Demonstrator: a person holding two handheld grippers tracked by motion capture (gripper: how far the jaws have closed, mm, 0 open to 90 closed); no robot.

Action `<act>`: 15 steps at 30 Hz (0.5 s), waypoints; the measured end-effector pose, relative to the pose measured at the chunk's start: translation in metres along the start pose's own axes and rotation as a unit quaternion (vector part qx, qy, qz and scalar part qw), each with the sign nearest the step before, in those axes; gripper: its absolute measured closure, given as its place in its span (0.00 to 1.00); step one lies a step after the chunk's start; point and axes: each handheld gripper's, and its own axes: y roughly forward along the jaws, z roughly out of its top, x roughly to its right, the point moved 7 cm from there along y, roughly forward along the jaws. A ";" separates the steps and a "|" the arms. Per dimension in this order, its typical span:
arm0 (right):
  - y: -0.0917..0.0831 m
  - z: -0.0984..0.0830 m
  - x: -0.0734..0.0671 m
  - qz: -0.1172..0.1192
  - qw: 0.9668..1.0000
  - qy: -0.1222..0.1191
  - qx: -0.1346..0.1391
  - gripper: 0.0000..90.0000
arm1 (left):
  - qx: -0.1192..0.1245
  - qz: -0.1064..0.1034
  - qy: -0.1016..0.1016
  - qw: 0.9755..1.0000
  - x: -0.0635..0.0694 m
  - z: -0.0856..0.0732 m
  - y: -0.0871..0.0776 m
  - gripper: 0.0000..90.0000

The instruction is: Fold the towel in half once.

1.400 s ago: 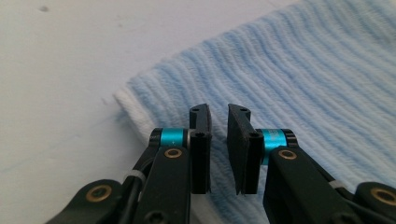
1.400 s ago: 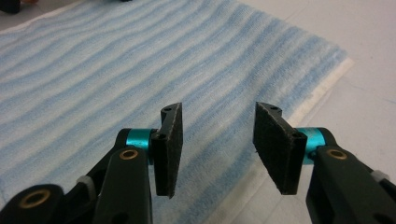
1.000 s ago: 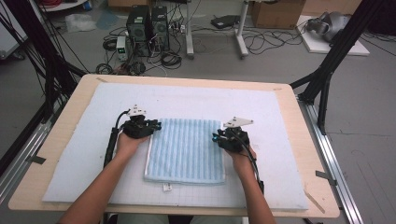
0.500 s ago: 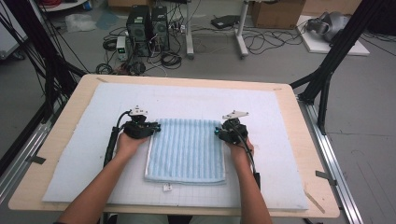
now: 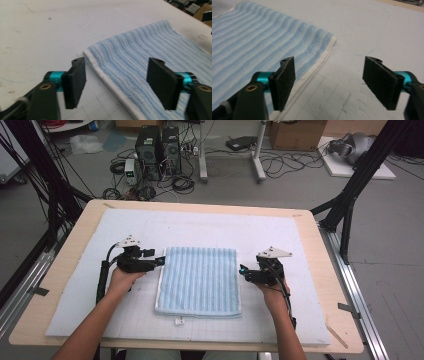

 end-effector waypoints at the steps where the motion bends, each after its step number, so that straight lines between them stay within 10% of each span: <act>1: -0.002 -0.001 -0.001 0.001 1.000 -0.003 -0.001 0.23 | 0.009 0.004 0.006 1.000 0.001 0.001 -0.002 0.24; 7: -0.014 -0.013 -0.011 0.010 0.999 -0.035 0.009 0.14 | 0.049 -0.031 0.042 0.997 0.011 0.000 -0.016 0.22; 15: -0.029 -0.011 -0.010 -0.012 0.997 -0.054 0.050 0.13 | 0.058 -0.027 0.055 0.996 0.012 -0.007 -0.023 0.22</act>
